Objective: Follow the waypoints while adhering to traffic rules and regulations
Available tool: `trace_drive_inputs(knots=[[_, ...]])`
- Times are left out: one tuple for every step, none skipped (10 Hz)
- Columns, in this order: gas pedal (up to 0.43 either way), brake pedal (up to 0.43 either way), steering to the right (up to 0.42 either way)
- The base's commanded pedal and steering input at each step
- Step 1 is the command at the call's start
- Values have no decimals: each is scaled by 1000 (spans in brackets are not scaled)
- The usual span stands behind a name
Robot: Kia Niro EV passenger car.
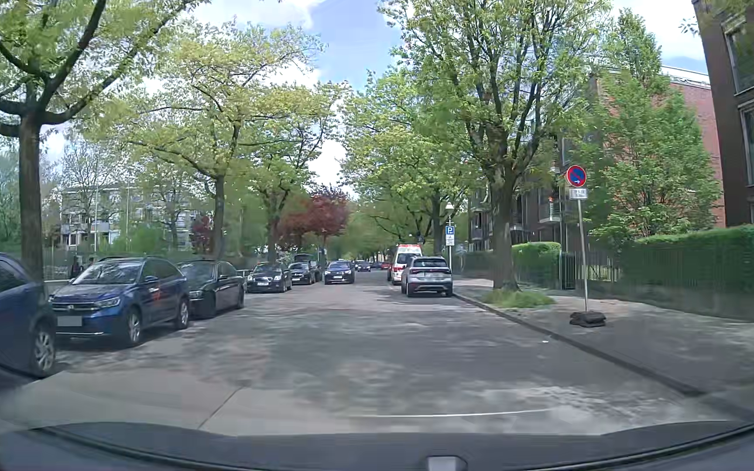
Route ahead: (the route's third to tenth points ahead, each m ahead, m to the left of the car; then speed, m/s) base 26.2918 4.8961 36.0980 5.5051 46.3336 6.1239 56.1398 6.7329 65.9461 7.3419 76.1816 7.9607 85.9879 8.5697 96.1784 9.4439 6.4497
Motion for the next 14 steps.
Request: trace_drive_inputs(knots=[[0,256,9],[0,256,4],[0,262,3],[0,262,2],[0,268,1],[0,262,1],[0,256,-1],[0,250,-14],[0,244,-28],[0,244,-32],[0,244,-32],[0,244,-31],[0,250,-28],[0,250,-28]])
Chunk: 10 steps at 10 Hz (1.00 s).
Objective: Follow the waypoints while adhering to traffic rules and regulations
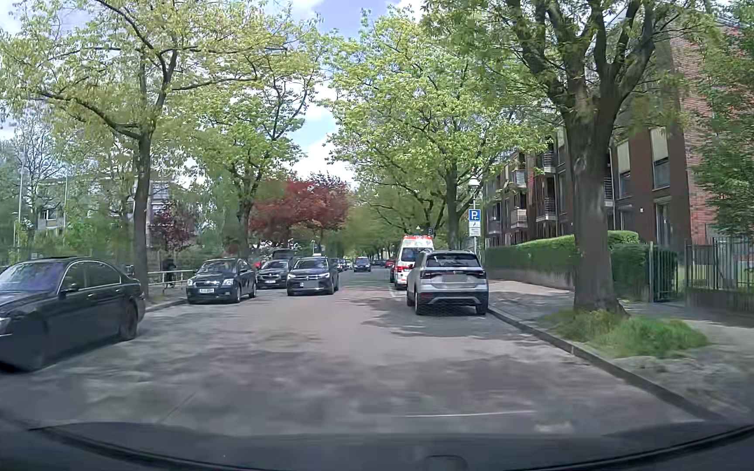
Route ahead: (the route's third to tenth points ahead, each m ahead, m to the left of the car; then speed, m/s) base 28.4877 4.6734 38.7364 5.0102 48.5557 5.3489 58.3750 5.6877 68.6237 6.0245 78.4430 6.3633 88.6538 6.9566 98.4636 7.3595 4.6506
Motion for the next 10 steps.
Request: trace_drive_inputs(knots=[[0,250,-28],[0,244,-29],[0,244,-30],[0,244,-32],[0,244,-35],[0,244,-38],[0,232,-40],[0,232,-40],[0,232,-40],[0,238,-40]])
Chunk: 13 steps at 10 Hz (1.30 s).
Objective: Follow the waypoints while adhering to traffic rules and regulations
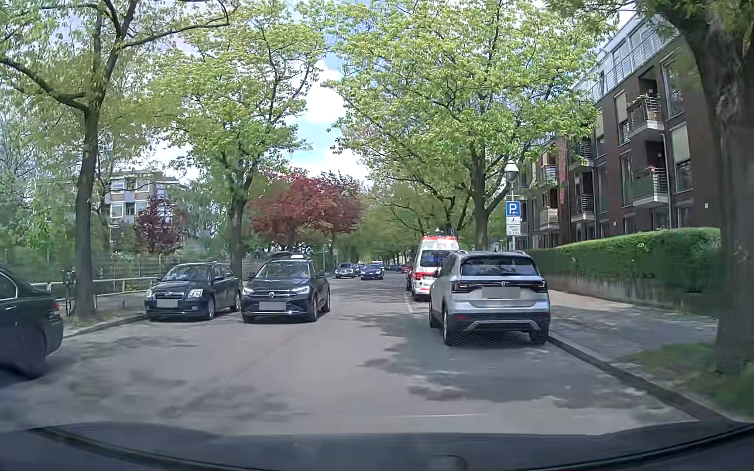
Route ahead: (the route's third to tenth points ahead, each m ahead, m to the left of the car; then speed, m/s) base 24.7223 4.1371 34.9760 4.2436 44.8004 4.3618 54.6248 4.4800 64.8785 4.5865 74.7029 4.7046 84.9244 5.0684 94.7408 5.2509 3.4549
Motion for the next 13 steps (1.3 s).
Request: trace_drive_inputs(knots=[[0,244,-39],[0,244,-39],[0,244,-39],[0,213,-40],[0,220,-41],[0,226,-45],[0,238,-50],[0,244,-53],[0,250,-55],[0,262,-59],[0,262,-62],[0,256,-64],[0,18,-71]])
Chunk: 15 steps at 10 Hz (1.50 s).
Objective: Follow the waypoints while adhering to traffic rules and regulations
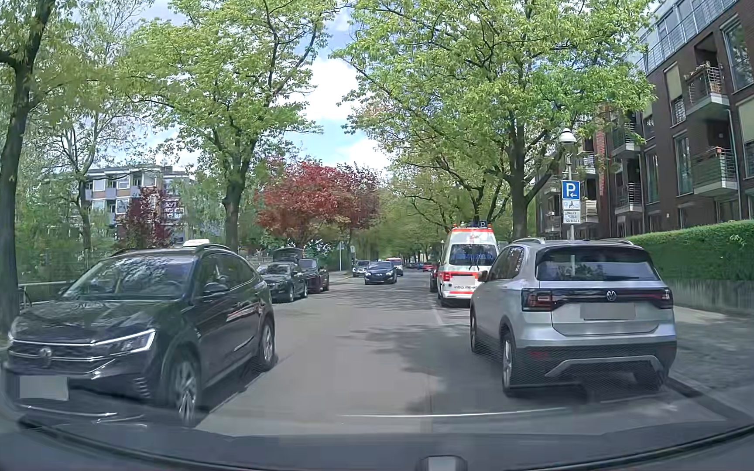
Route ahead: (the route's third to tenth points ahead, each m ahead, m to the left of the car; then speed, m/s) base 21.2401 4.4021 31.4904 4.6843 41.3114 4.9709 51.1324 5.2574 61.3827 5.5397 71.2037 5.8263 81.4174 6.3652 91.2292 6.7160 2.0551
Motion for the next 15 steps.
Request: trace_drive_inputs(knots=[[0,18,-81],[311,18,-97],[319,18,-111],[319,18,-120],[319,18,-124],[311,18,-122],[268,18,-109],[268,18,-95],[268,18,-74],[268,18,-56],[260,24,-51],[260,18,-48],[260,18,-39],[260,18,-23],[260,18,-3]])
